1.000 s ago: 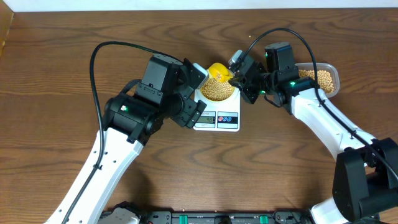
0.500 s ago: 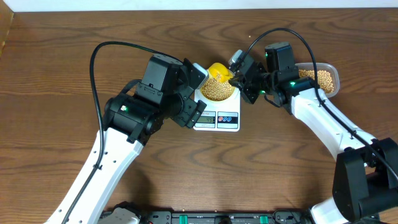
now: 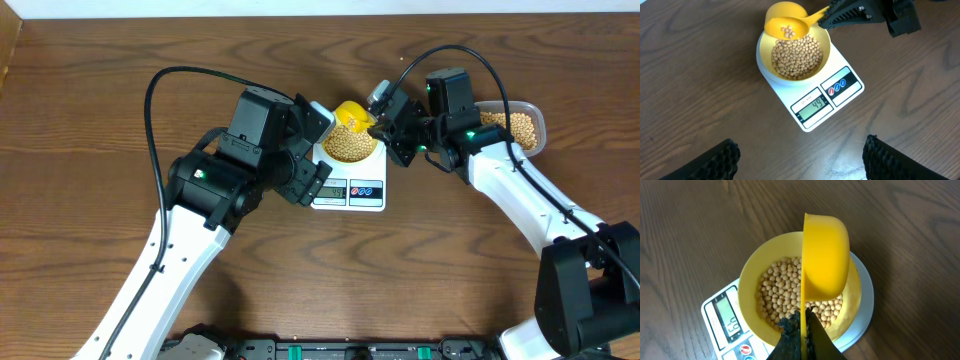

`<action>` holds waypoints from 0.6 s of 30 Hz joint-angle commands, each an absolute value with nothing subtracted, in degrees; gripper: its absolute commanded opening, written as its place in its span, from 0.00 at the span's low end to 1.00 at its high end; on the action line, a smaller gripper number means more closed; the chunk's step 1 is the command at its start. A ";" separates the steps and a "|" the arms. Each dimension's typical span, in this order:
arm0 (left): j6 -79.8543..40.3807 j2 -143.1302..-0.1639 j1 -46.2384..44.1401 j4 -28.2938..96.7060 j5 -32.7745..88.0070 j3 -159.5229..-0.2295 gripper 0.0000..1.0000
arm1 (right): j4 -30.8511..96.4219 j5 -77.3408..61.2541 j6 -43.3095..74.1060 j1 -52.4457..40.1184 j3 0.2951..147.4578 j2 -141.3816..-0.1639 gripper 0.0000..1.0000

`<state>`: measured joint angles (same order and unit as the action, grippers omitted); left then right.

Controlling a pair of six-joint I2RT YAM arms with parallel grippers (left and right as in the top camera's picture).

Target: Scoop item into bowl and weigh 50g on scale

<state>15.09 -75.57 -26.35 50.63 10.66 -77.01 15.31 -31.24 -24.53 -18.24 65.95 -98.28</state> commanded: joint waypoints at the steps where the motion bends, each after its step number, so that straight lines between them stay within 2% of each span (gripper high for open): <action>1: 15.62 -75.61 -26.11 50.74 11.35 -77.47 0.81 | 15.20 -31.62 -24.95 -18.48 67.09 -96.86 0.01; 13: 15.62 -75.61 -26.11 50.74 11.35 -77.47 0.81 | 13.34 -31.62 -26.22 -18.48 67.09 -96.86 0.01; 18: 15.62 -75.61 -26.11 50.74 11.35 -77.47 0.81 | 17.54 -31.62 -26.26 -18.46 67.07 -96.86 0.01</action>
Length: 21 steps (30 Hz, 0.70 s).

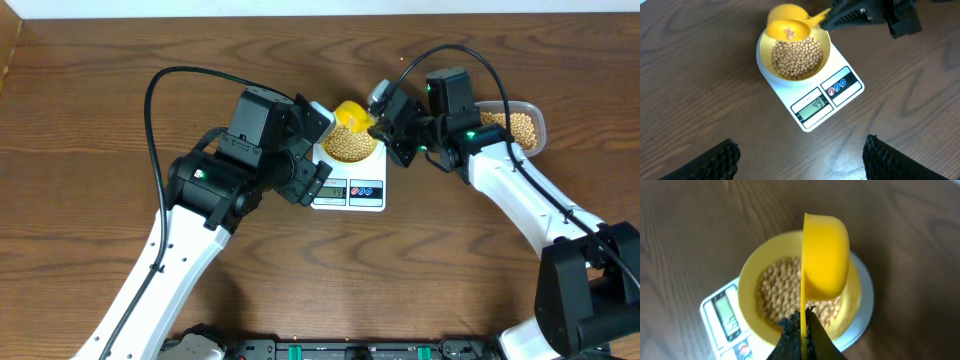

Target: Scoop item into bowl and weigh 50g on scale

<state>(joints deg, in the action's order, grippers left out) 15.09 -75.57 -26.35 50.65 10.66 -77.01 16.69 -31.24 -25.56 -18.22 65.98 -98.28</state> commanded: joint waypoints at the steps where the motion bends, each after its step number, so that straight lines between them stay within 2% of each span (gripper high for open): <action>1: 15.62 -75.61 -26.11 50.74 11.35 -77.47 0.81 | 17.32 -31.62 -26.28 -18.48 67.07 -96.86 0.01; 21: 15.62 -75.61 -26.11 50.74 11.35 -77.47 0.81 | 16.08 -31.64 -26.26 -18.48 67.07 -96.86 0.01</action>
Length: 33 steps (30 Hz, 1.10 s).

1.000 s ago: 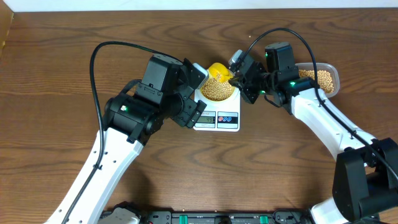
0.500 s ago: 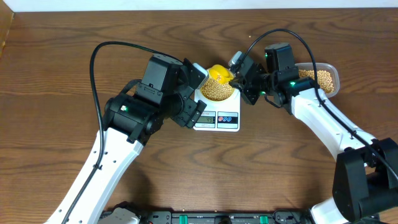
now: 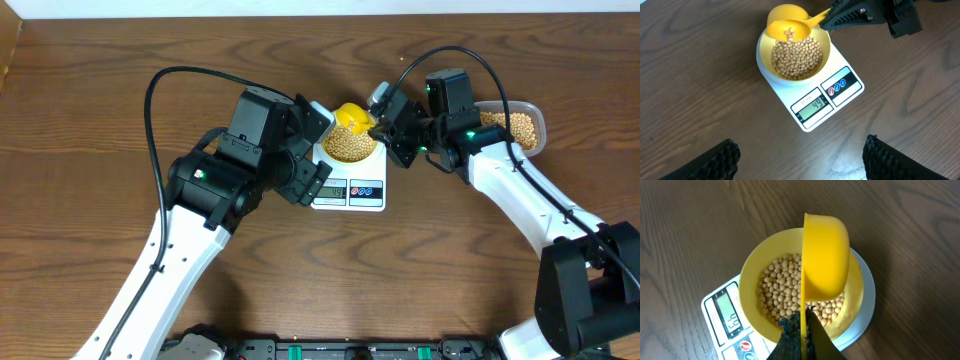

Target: Scoop item into bowl and weigh 50g on scale

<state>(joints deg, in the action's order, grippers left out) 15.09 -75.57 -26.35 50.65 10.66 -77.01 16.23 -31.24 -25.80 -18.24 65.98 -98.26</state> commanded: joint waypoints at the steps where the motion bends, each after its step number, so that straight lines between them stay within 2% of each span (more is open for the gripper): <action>1: 15.62 -75.61 -26.11 50.74 11.35 -77.47 0.81 | 16.05 -31.62 -26.26 -18.48 67.07 -96.86 0.01; 11: 15.62 -75.61 -26.11 50.74 11.35 -77.47 0.81 | 12.95 -31.59 -29.26 -18.52 67.07 -96.86 0.01; 33: 15.62 -75.61 -26.11 50.74 11.35 -77.47 0.81 | 15.86 -31.64 -28.58 -19.20 67.07 -96.86 0.01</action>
